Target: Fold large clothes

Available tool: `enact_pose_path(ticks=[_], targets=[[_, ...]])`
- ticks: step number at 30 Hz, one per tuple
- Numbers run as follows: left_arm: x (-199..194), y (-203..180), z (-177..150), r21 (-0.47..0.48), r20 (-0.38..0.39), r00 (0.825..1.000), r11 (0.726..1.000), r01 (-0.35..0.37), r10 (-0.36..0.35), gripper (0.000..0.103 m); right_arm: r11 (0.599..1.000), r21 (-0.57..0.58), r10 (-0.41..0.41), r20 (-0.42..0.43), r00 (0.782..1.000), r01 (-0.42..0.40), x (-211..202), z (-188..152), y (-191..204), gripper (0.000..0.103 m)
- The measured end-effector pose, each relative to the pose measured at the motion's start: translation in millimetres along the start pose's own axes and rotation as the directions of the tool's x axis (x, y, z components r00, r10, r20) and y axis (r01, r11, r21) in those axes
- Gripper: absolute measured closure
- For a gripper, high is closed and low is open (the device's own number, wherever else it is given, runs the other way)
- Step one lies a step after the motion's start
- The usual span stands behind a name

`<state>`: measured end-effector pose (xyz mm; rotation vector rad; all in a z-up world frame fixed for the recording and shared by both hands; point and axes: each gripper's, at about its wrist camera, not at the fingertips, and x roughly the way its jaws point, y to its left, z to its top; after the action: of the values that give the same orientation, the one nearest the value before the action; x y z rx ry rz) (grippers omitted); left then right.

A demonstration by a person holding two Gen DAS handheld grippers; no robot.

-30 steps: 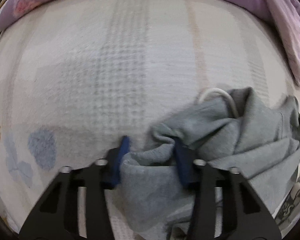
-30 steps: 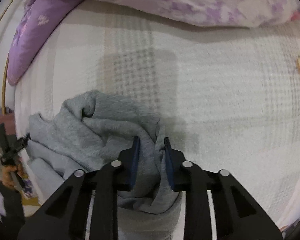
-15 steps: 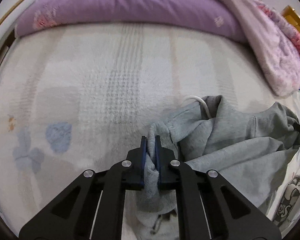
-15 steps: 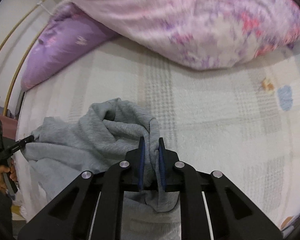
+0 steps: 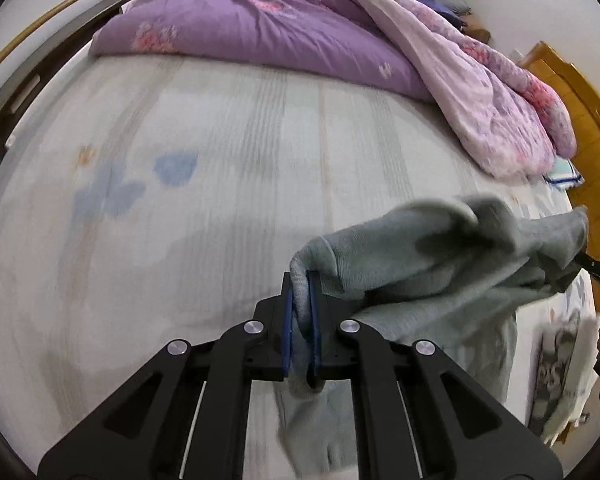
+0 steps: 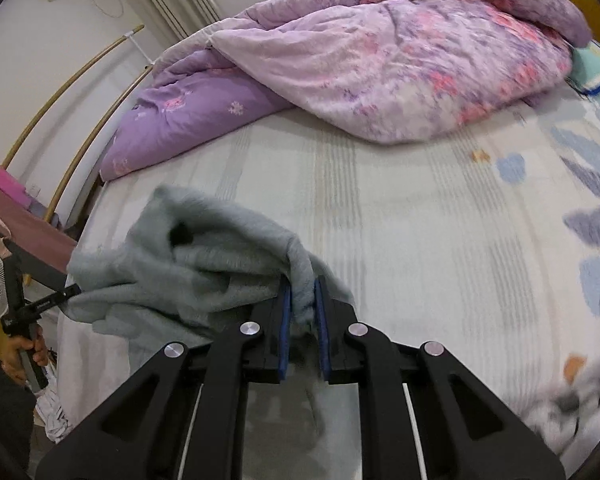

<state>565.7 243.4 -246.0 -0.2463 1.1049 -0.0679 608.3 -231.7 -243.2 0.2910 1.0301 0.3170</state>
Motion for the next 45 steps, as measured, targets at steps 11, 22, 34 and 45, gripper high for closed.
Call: enact_pose_path(ticks=[11, 22, 34, 45], targets=[[39, 22, -137, -0.202, -0.159, 0.984, 0.979, 0.04, -0.073, 0.096, 0.985, 0.159, -0.041, -0.159, 0.986, 0.067, -5, -160, -33, 0.102], [25, 27, -144, -0.19, -0.205, 0.977, 0.982, 0.024, -0.063, 0.089, 0.964, 0.235, -0.082, -0.179, 0.98, 0.123, -23, -190, -14, 0.099], [-27, -39, -131, -0.176, 0.02, 0.999, 0.983, -0.044, 0.048, 0.082, 0.942, 0.309, -0.074, -0.187, 0.979, 0.13, 41, -129, 6, 0.099], [80, -35, -131, -0.224, -0.132, 0.989, 0.974, 0.041, -0.073, 0.072, 0.899, 0.34, -0.126, -0.404, 0.906, 0.277, 78, -169, -9, 0.103]])
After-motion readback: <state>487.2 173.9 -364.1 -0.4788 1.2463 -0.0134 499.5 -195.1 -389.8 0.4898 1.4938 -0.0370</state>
